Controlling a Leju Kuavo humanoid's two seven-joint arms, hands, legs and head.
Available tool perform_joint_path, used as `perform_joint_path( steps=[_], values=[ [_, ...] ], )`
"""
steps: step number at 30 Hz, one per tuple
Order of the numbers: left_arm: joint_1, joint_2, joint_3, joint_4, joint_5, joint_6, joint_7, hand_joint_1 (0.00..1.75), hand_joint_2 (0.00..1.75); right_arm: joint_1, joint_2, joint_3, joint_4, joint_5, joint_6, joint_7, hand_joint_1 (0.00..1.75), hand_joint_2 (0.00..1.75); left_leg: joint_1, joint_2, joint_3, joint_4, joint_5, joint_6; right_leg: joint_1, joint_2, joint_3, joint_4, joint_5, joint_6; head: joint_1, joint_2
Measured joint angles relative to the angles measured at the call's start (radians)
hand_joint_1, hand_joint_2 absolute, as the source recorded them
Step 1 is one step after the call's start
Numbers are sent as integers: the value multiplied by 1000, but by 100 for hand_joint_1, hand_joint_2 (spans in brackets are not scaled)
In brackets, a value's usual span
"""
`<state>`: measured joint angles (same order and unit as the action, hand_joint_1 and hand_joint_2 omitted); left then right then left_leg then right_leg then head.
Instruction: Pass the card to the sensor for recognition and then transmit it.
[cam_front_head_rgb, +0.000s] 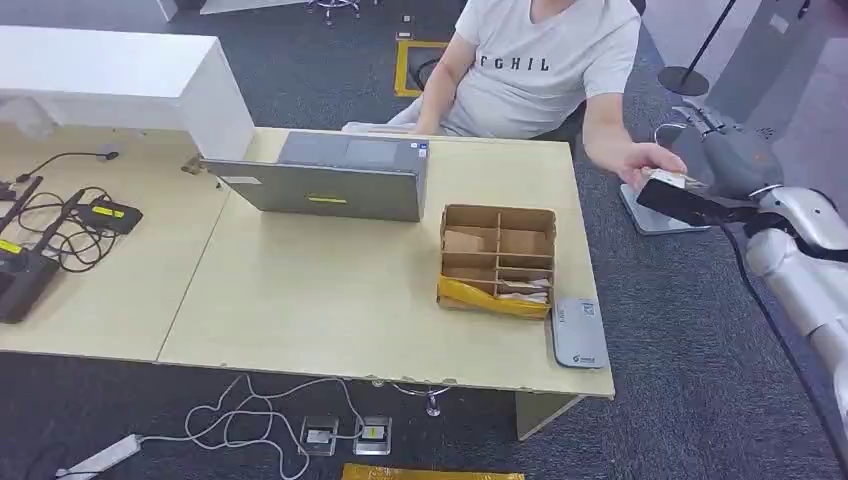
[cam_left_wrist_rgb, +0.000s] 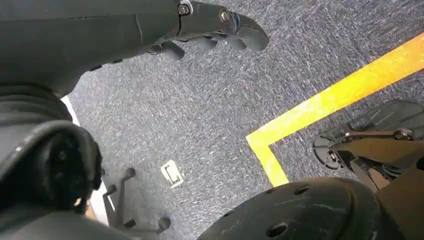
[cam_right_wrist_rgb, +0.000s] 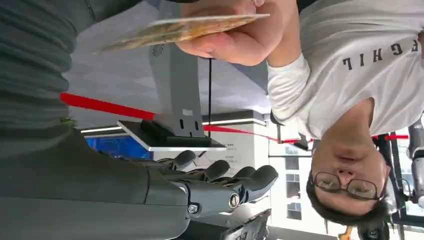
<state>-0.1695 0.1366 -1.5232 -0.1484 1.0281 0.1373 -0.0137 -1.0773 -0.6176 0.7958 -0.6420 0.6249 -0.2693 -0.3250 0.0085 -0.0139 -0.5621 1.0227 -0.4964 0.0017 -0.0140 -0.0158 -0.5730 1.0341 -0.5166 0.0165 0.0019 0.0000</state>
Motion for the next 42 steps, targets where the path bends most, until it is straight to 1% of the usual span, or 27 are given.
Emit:
perform_joint_path(
  steps=[6,7,8,15,17,21,27,35,42],
  values=[
    [0,0,0,0,-46,2,-6,0,0,13,-8,2,0,-7,19,0,0,175,0,0,0,0,0,0,0,0,0,0,0,0,0,0],
    [0,0,0,0,-53,2,-9,0,0,18,-11,2,0,-7,20,0,21,175,0,0,0,0,0,0,0,0,0,0,0,0,0,0],
    [1,0,0,0,-58,2,-12,0,0,22,-14,2,0,-3,20,1,175,175,0,0,0,0,0,0,0,0,0,0,0,0,0,0],
    [1,0,0,0,-89,-1,-16,0,0,61,-43,-2,-16,31,14,27,175,175,0,0,0,0,0,0,0,0,0,0,0,0,0,0],
    [1,0,-1,0,-97,-3,-16,0,0,67,-52,-4,-21,34,23,29,175,175,0,0,0,0,0,0,0,0,0,0,0,0,0,0],
    [0,0,-1,0,-116,-3,-15,0,0,84,-71,-13,-51,44,65,46,175,175,0,0,0,0,0,0,0,0,0,0,0,0,0,0],
    [0,0,-1,0,-123,-3,-15,0,0,95,-102,-28,-87,48,79,60,175,175,0,0,0,0,0,0,0,0,0,0,0,0,0,0],
    [0,-1,-2,0,-135,-3,-15,0,0,122,-121,-41,-130,38,80,68,175,175,0,0,0,0,0,0,0,0,0,0,0,0,0,0],
    [-2,-2,-2,0,-137,-1,-15,0,0,182,-130,-55,-203,31,81,92,175,175,0,0,0,0,0,0,0,0,0,0,0,0,0,0]
  ],
)
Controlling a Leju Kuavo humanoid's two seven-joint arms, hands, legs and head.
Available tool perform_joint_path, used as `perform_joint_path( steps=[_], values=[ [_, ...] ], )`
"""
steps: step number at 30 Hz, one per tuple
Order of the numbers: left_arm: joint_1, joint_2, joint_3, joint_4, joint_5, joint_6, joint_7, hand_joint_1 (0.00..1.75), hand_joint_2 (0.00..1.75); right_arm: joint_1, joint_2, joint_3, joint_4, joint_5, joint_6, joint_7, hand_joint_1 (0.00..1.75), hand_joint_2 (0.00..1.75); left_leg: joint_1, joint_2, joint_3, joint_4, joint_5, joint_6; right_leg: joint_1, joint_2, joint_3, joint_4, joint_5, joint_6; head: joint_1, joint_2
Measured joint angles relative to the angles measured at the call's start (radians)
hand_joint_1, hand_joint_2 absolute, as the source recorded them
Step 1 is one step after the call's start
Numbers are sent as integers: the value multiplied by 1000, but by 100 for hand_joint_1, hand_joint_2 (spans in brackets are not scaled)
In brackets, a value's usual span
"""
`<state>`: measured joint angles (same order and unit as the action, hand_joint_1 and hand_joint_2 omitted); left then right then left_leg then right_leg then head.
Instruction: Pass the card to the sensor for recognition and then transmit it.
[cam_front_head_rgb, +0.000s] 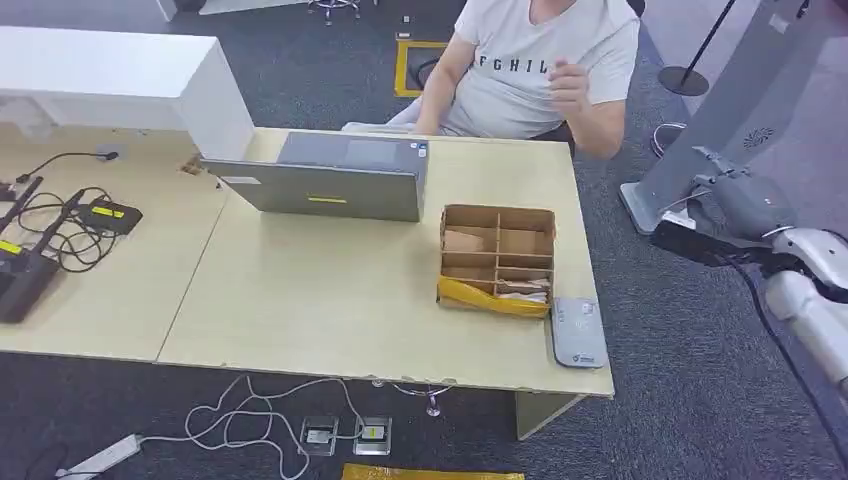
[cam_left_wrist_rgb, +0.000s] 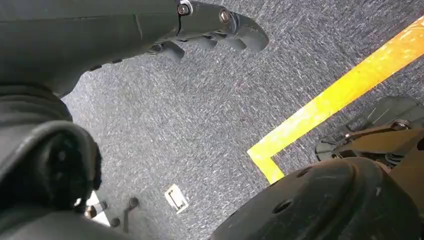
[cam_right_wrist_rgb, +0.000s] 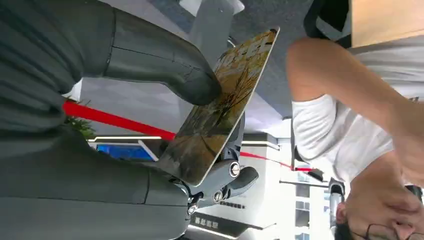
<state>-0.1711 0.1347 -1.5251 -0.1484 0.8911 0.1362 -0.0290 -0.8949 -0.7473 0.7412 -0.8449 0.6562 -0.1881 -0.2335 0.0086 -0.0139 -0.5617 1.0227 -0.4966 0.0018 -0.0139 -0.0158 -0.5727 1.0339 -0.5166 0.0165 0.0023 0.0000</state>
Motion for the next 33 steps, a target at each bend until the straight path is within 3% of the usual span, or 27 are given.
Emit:
perform_joint_path(
  steps=[12,22,33],
  values=[
    [-2,-4,0,0,-18,5,2,0,0,213,-16,-17,-220,32,-1,79,175,175,0,0,0,0,0,0,0,0,0,0,0,0,0,0],
    [-4,-6,0,0,-34,2,17,0,0,321,-48,-42,-334,8,18,90,175,175,0,0,0,0,0,0,0,0,0,0,0,0,0,0],
    [-3,-8,0,0,-30,23,13,0,0,373,-52,-45,-344,-19,10,60,175,175,0,0,0,0,0,0,0,0,0,0,0,0,0,0]
  ],
)
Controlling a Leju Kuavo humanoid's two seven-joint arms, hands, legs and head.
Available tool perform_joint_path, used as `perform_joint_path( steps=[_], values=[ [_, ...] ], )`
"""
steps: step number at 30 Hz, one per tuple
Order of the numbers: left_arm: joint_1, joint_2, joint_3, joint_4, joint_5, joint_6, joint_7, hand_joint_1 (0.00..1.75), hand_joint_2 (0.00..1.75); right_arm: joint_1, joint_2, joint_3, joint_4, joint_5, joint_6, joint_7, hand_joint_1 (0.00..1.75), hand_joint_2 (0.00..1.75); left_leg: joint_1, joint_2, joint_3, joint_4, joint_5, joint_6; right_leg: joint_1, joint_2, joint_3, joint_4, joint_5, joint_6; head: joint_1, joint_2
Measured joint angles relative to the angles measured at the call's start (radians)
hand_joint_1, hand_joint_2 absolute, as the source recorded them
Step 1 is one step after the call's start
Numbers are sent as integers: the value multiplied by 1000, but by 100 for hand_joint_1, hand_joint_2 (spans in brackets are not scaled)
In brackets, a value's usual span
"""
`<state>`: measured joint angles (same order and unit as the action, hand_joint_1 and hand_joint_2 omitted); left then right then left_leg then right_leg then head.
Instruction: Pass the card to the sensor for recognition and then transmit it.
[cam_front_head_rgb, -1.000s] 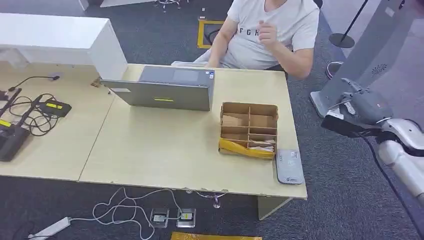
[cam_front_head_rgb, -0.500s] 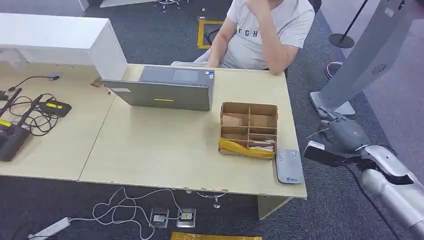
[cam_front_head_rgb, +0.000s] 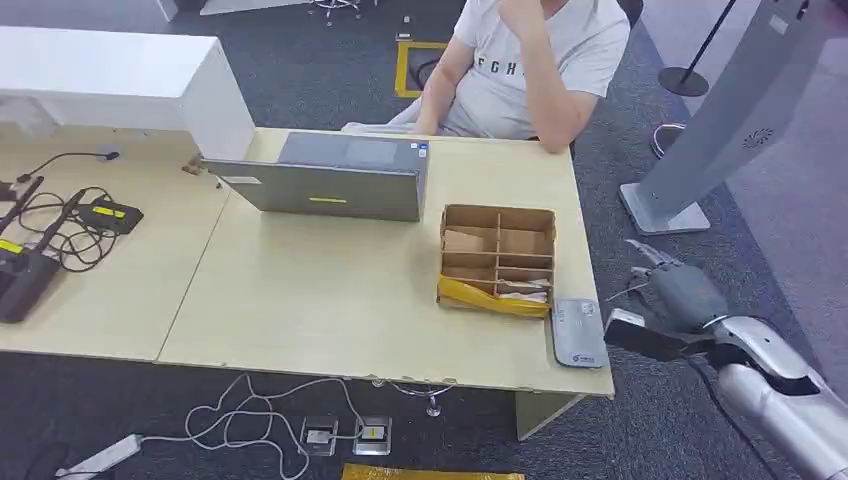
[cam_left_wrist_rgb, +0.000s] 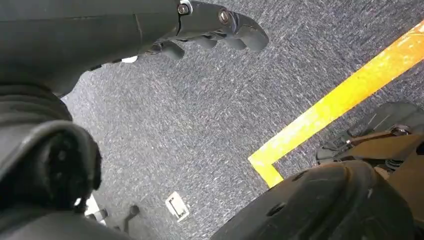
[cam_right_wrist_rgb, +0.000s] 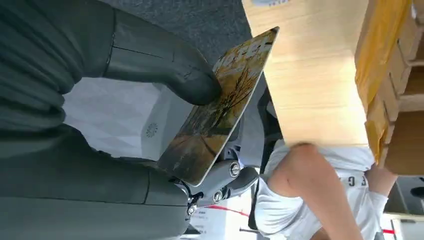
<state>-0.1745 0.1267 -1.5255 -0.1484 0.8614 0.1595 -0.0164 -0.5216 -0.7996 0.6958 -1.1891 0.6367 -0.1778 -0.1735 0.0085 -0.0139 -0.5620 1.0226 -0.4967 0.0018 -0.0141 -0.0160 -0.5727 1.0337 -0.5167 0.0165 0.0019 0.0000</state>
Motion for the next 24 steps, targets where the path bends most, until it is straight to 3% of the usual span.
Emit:
perform_joint_path(
  steps=[24],
  values=[
    [-8,-5,0,0,-31,8,-3,0,0,68,33,18,5,-42,-15,3,175,175,0,0,0,0,0,0,0,1,0,0,0,0,0,0]
  ],
)
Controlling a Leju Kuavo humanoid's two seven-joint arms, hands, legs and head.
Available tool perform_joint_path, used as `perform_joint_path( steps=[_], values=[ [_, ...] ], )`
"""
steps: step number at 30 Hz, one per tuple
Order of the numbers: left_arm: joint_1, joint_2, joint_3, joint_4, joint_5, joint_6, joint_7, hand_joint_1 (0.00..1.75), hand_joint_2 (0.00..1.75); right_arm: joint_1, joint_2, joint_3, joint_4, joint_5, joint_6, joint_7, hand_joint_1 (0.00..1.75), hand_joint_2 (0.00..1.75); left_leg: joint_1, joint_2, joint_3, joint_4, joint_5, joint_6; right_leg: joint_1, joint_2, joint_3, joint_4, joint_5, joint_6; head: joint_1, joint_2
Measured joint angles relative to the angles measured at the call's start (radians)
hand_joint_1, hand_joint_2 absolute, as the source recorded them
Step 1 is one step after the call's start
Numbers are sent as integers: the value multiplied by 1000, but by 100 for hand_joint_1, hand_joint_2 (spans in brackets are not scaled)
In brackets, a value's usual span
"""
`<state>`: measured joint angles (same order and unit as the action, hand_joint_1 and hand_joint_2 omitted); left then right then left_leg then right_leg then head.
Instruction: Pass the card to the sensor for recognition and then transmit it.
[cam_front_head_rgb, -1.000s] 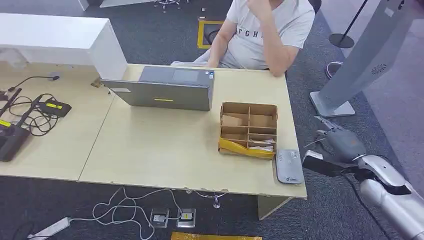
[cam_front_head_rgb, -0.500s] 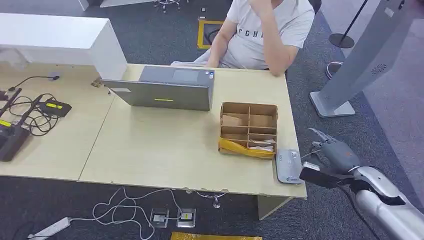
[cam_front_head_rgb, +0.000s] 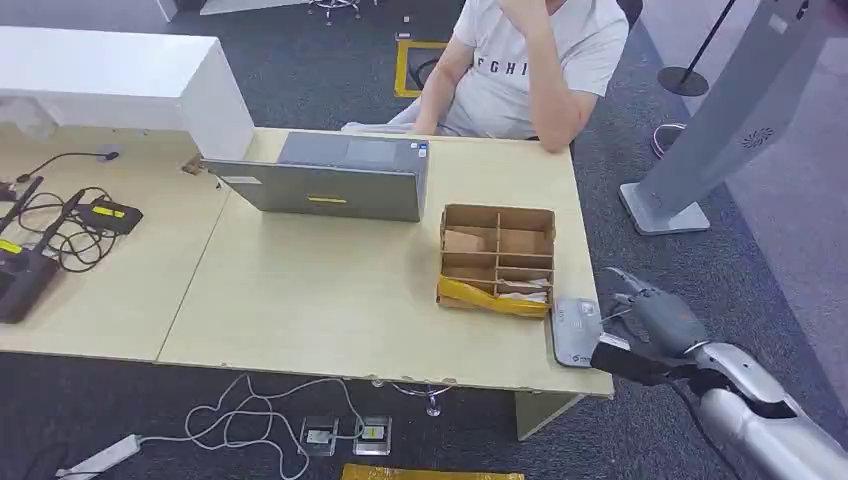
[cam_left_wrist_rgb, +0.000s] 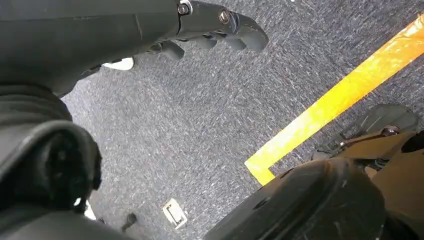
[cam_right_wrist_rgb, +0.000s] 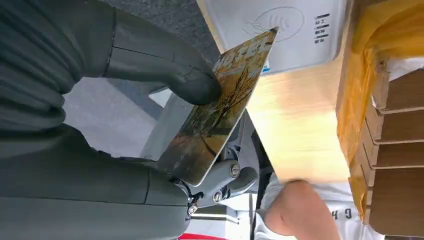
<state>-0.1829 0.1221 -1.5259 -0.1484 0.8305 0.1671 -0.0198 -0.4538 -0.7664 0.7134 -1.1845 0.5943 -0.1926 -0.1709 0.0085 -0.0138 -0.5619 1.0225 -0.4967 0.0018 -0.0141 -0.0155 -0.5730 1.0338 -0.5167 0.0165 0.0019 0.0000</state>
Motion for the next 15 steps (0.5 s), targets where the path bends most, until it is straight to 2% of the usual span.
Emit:
perform_joint_path(
  steps=[15],
  values=[
    [-11,0,0,0,-37,-6,5,0,0,22,33,14,22,-67,-1,2,175,175,0,0,0,0,0,0,0,0,0,0,0,0,0,0]
  ],
)
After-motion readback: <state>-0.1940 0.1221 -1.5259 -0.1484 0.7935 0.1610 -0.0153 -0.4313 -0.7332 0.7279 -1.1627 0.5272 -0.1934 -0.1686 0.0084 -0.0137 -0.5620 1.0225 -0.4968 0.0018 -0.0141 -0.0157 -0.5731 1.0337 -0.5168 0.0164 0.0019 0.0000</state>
